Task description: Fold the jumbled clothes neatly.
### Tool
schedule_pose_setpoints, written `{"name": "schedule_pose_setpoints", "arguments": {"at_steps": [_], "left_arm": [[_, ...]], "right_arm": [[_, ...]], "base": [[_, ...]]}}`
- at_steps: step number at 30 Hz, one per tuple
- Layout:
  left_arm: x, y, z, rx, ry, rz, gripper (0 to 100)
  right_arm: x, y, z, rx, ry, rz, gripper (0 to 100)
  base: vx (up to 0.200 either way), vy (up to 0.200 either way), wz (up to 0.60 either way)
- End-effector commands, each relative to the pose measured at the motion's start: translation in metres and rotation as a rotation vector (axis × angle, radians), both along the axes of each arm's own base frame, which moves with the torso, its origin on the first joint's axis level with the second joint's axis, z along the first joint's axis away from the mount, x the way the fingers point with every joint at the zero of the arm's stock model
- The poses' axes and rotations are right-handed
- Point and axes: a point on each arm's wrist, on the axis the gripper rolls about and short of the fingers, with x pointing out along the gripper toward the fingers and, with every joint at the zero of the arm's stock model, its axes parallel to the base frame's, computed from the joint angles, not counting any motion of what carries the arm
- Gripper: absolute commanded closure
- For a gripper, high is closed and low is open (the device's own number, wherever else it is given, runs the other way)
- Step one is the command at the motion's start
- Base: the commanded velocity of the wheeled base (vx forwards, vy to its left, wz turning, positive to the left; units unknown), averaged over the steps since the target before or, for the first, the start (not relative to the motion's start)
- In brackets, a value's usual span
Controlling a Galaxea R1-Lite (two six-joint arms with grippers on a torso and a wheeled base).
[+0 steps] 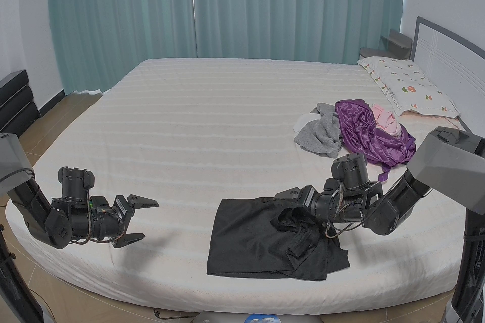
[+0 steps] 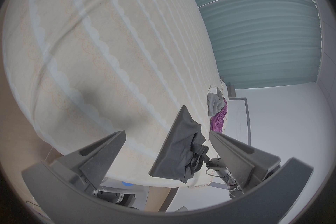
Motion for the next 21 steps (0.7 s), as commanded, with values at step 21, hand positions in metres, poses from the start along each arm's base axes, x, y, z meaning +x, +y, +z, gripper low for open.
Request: {"name": "schedule_pose_setpoints", "arguments": {"at_steps": [21], "left_arm": [[0.001,-0.001,0.000,-0.004,0.002,0.002,0]], "right_arm": [[-0.013,-0.078,0.040,-0.078,-0.082,-0.193,0]], "base": [[0.000,0.000,0.00]]}}
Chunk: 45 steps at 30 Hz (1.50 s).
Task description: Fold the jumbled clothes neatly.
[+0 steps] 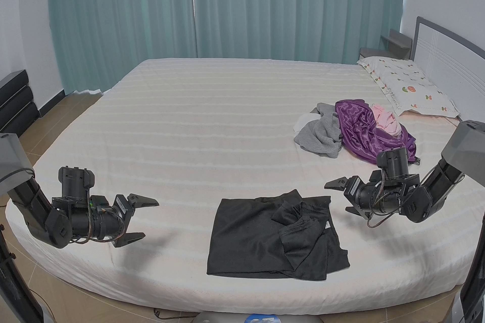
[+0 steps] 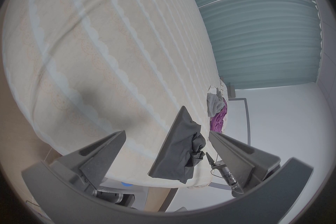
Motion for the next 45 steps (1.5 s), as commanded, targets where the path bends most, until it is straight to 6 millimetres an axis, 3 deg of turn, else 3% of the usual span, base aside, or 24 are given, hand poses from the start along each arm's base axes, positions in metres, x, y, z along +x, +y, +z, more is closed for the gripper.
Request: {"name": "schedule_pose_setpoints", "arguments": {"at_steps": [1,12,26,35,37,42,45], "left_arm": [[0.001,-0.001,0.000,-0.003,0.002,0.001,0],[0.001,0.000,0.001,0.000,0.010,0.035,0],[0.002,0.000,0.001,0.001,0.009,0.034,0],[0.003,0.000,0.001,0.001,0.006,0.034,0],[0.003,0.000,0.001,0.001,0.006,0.034,0],[0.003,0.000,0.001,0.002,0.006,0.034,0],[0.003,0.000,0.001,0.002,0.005,0.033,0]], "right_arm": [[-0.017,0.017,0.033,0.032,-0.074,0.059,0],[-0.030,0.077,0.020,0.030,-0.052,0.232,0],[-0.025,0.104,0.002,0.021,-0.032,0.290,0],[-0.018,0.091,-0.023,-0.013,0.035,0.252,0],[-0.015,0.083,-0.039,-0.041,0.072,0.225,0],[-0.012,0.064,-0.040,-0.119,0.086,0.157,0],[-0.020,0.049,-0.034,-0.174,0.098,0.152,0]], "base": [[0.000,0.000,0.00],[0.000,0.127,0.00],[0.000,0.157,0.00],[0.000,0.000,0.00],[0.000,0.000,0.00],[0.000,0.000,0.00],[0.000,0.000,0.00]]}}
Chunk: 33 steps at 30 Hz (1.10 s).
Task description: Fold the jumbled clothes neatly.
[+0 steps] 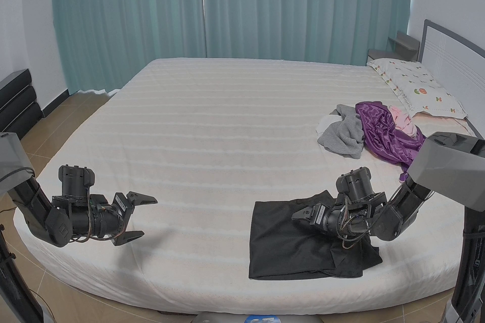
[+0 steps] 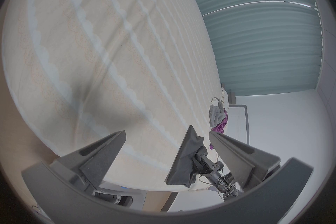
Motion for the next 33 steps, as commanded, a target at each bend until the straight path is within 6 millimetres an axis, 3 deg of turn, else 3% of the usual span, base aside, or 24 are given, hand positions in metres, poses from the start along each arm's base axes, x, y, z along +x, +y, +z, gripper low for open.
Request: {"name": "schedule_pose_setpoints", "arguments": {"at_steps": [1,3,6,10,16,26,33], "left_arm": [[0.000,0.000,0.000,0.001,0.000,-0.001,0],[0.000,0.000,0.000,0.001,0.000,-0.001,0],[0.000,0.000,0.000,0.002,0.000,-0.002,0],[0.000,0.000,0.000,0.002,0.000,-0.002,0],[0.000,0.000,0.000,0.001,0.000,-0.001,0],[0.000,0.000,-0.001,0.002,0.001,-0.002,0],[0.000,0.000,-0.001,0.002,0.001,-0.002,0]], "right_arm": [[-0.009,-0.021,0.006,-0.051,0.009,-0.016,0],[-0.009,-0.022,0.006,-0.052,0.008,-0.015,0],[-0.023,-0.048,0.016,-0.087,0.003,-0.036,0],[-0.034,-0.070,0.010,-0.131,0.036,-0.053,0],[-0.052,-0.090,0.021,-0.130,0.042,-0.084,0],[-0.059,-0.091,0.050,-0.039,-0.032,-0.057,0],[-0.050,-0.067,0.056,0.086,-0.024,-0.045,0]], "base": [[0.000,0.000,0.00],[0.000,0.000,0.00],[0.000,0.000,0.00],[0.000,0.000,0.00],[0.000,0.000,0.00],[0.000,0.000,0.00],[0.000,0.000,0.00]]}}
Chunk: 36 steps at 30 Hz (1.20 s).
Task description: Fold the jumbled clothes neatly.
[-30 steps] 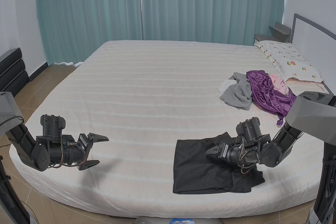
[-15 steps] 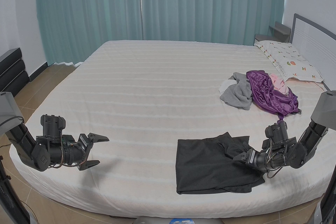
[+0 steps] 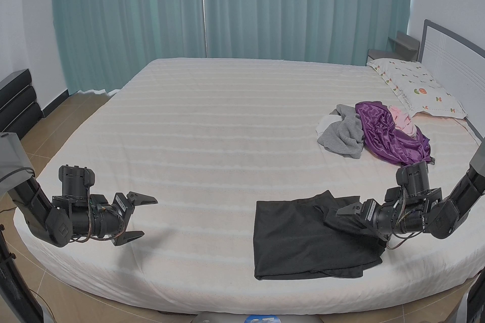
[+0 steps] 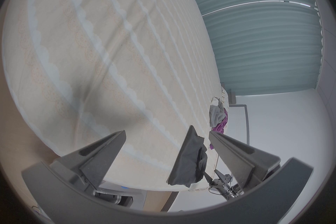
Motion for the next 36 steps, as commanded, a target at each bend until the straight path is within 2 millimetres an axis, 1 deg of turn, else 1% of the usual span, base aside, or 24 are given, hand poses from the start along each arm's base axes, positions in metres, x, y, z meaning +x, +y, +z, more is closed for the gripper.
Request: {"name": "schedule_pose_setpoints", "arguments": {"at_steps": [1,5,8,11,13,14,15,17,21,22,23,24,25,28,31,34,36], "left_arm": [[0.000,0.000,-0.001,0.000,0.002,0.000,0],[0.000,0.000,-0.001,0.000,0.002,0.000,0],[0.000,0.000,-0.001,0.001,0.001,-0.001,0],[0.000,0.000,-0.001,0.001,0.001,-0.001,0],[0.000,0.000,-0.001,0.002,0.002,-0.002,0],[0.000,0.000,-0.001,0.001,0.003,-0.001,0],[0.000,0.000,-0.001,0.001,0.003,-0.001,0],[0.000,0.000,-0.001,0.001,0.003,-0.001,0],[0.000,0.000,-0.001,0.002,0.002,-0.002,0],[0.000,0.000,-0.001,0.002,0.002,-0.002,0],[0.000,0.000,-0.001,0.002,0.000,-0.002,0],[0.000,0.000,-0.001,0.002,0.000,-0.002,0],[0.000,0.000,-0.001,0.002,0.002,-0.002,0],[0.000,0.000,-0.001,0.002,0.002,-0.002,0],[0.000,0.000,-0.001,0.002,0.000,-0.002,0],[0.000,0.000,-0.001,0.002,0.002,-0.002,0],[0.000,0.000,-0.001,0.002,0.002,-0.002,0]], "right_arm": [[0.011,0.022,0.003,0.073,-0.008,0.021,0],[0.030,0.030,-0.010,0.076,-0.017,0.023,0],[0.044,0.031,-0.018,0.071,-0.030,0.014,0],[0.047,0.030,-0.018,0.071,-0.035,0.011,0],[0.053,0.027,-0.026,0.059,-0.026,0.020,0],[0.057,0.027,-0.036,0.040,-0.012,0.020,0],[0.060,0.026,-0.042,0.026,-0.008,0.019,0],[0.067,0.016,-0.045,0.006,-0.018,-0.012,0],[0.072,-0.006,-0.038,0.008,-0.044,-0.073,0],[0.072,-0.013,-0.029,0.017,-0.077,-0.087,0],[0.072,-0.015,-0.026,0.022,-0.090,-0.091,0],[0.069,-0.021,-0.016,0.046,-0.127,-0.097,0],[0.066,-0.026,-0.011,0.060,-0.151,-0.091,0],[0.063,-0.039,0.000,0.098,-0.196,-0.084,0],[0.063,-0.044,0.000,0.098,-0.196,-0.085,0],[0.059,-0.052,-0.018,0.051,-0.163,-0.065,0],[0.059,-0.052,-0.023,0.042,-0.154,-0.053,0]], "base": [[0.000,0.000,0.00],[0.000,0.000,0.00],[0.000,0.000,0.00],[0.000,0.000,0.00],[0.000,0.000,0.00],[0.000,0.000,0.00],[0.000,0.000,0.00],[0.000,0.000,0.00],[0.000,0.000,0.00],[0.000,0.000,0.00],[0.000,0.000,0.00],[0.000,0.000,0.00],[0.000,0.000,0.00],[0.000,0.000,0.00],[0.000,0.000,0.00],[0.000,0.000,0.00],[0.000,0.000,0.00]]}}
